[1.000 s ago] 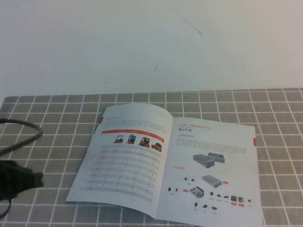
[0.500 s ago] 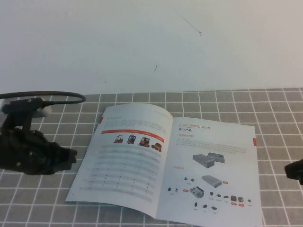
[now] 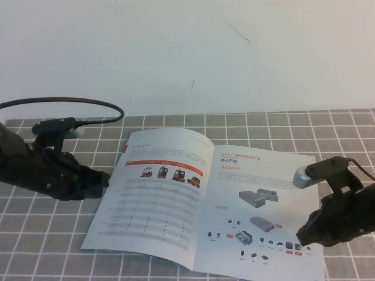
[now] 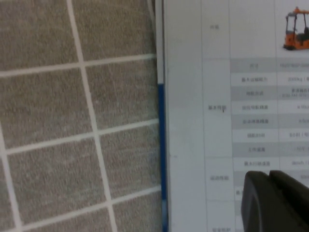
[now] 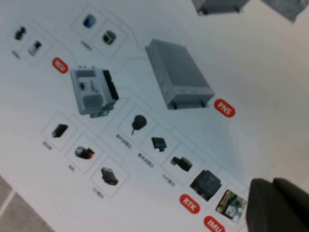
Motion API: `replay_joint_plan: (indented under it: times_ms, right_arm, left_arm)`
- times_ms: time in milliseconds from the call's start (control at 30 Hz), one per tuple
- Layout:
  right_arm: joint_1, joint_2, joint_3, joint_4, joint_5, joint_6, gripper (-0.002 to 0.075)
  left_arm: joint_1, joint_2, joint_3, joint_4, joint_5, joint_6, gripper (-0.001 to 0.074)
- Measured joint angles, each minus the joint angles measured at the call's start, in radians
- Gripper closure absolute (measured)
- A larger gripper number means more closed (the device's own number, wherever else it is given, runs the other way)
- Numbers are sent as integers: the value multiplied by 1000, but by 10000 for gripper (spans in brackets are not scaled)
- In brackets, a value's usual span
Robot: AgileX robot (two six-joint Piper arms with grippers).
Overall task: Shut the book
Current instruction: 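Close the open booklet and leave it lying on the table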
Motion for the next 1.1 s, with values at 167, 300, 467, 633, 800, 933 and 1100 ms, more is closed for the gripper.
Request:
replay_joint_plan:
  times_ms: [167, 300, 467, 633, 800, 933, 1100]
  right_arm:
    - [0, 70, -11, 2, -7, -2, 728]
    - [0, 80, -19, 2, 3, -4, 728]
    - [0, 84, -23, 2, 5, -4, 728]
    - [0, 86, -23, 4, 7, -4, 728]
    - [0, 88, -24, 4, 16, -4, 728]
    - [-2, 88, -25, 6, 18, -4, 728]
    - [-2, 88, -25, 6, 18, -4, 728]
  left_arm:
    - [0, 36, -45, 0, -53, 22, 738]
    - [0, 60, -51, -8, -140, 24, 738]
    - [0, 102, -51, -31, -185, 24, 738]
    - [0, 153, -51, -37, -195, 24, 738]
    - [-11, 197, -51, -41, -205, 24, 738]
    - [-11, 223, -53, -44, -210, 24, 738]
    - [-11, 236, -64, -55, -190, 24, 738]
